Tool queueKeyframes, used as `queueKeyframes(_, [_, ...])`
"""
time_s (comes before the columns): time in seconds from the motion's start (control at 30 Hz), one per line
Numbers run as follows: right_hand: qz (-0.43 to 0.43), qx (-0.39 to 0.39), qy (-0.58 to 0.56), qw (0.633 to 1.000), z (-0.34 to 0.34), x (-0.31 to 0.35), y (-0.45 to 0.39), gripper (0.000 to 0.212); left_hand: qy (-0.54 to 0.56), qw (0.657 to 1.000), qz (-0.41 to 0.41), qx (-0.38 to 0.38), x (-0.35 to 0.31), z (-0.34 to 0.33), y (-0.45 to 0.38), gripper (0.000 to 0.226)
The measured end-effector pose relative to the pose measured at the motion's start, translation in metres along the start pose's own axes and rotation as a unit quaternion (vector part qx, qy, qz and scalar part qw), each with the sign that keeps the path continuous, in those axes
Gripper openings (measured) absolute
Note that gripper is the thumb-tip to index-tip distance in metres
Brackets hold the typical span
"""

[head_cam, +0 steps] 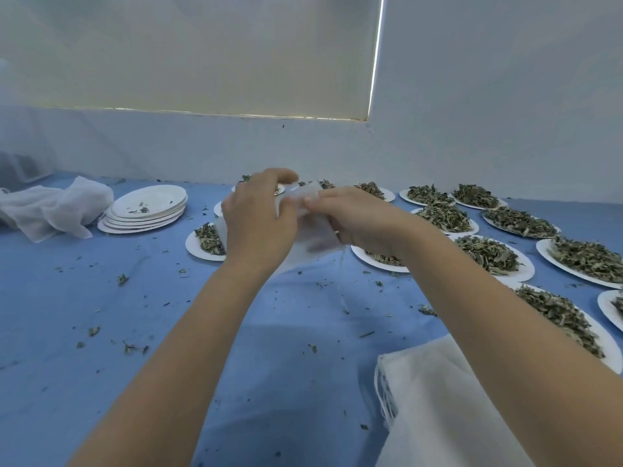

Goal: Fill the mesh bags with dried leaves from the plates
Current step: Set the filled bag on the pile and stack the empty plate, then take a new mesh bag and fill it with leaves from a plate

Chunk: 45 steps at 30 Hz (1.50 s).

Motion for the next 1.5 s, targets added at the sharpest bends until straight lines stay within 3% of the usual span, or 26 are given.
queueKeyframes(0.13, [-0.058,0.149,-0.185,0.970,-0.006,-0.001,-0.004,0.047,0.060,0.988,-0.087,0.112,-0.008,-0.002,0.008,0.077])
queueKeyframes(0.23, [-0.043,0.223,-0.235,0.945,-0.012,0.000,-0.003,0.046,-0.018,0.977,-0.106,0.187,-0.007,-0.019,0.017,0.109])
queueKeyframes(0.37, [-0.027,0.290,-0.274,0.917,-0.014,0.002,0.001,0.059,-0.106,0.974,-0.160,0.120,-0.007,-0.021,0.016,0.087])
queueKeyframes(0.5, [-0.035,0.337,-0.319,0.885,-0.004,0.005,0.010,0.080,-0.149,0.960,-0.197,0.135,0.001,-0.011,0.013,0.083])
queueKeyframes(0.63, [-0.074,0.276,-0.315,0.905,-0.012,0.001,0.005,0.072,-0.181,0.953,-0.205,0.131,-0.007,-0.015,0.018,0.077])
queueKeyframes(0.73, [-0.105,0.300,-0.352,0.880,-0.033,0.001,-0.001,0.069,-0.202,0.949,-0.203,0.130,-0.009,-0.017,0.023,0.071])
queueKeyframes(0.93, [-0.096,0.328,-0.332,0.879,-0.056,0.013,-0.022,0.069,-0.288,0.930,-0.189,0.127,0.017,0.005,0.020,0.061])
queueKeyframes(1.07, [-0.042,0.231,-0.223,0.946,-0.065,0.029,-0.052,0.032,-0.321,0.929,-0.148,0.109,0.046,0.030,0.013,0.041])
queueKeyframes(1.17, [-0.023,0.124,-0.151,0.980,-0.064,0.037,-0.078,0.019,-0.367,0.921,-0.075,0.112,0.087,0.054,0.012,0.046])
queueKeyframes(1.3, [-0.016,-0.034,-0.020,0.999,-0.060,0.026,-0.115,0.023,-0.397,0.906,-0.006,0.146,0.136,0.069,0.020,0.047])
queueKeyframes(1.4, [-0.002,-0.139,0.187,0.972,-0.064,0.011,-0.140,0.028,-0.404,0.896,0.015,0.186,0.164,0.063,0.025,0.054])
queueKeyframes(1.5, [-0.025,-0.119,0.274,0.954,-0.077,-0.005,-0.162,0.063,-0.401,0.894,0.019,0.199,0.185,0.056,0.023,0.054])
Point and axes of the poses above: each hand's wrist, its own y-axis away from the middle knuckle, its own z-axis out of the back of the hand, x = y × z, the point moved 4 cm from there along -y, towards the middle knuckle, and after that the axes turned 15 degrees about -z, right-handed, at the moved point
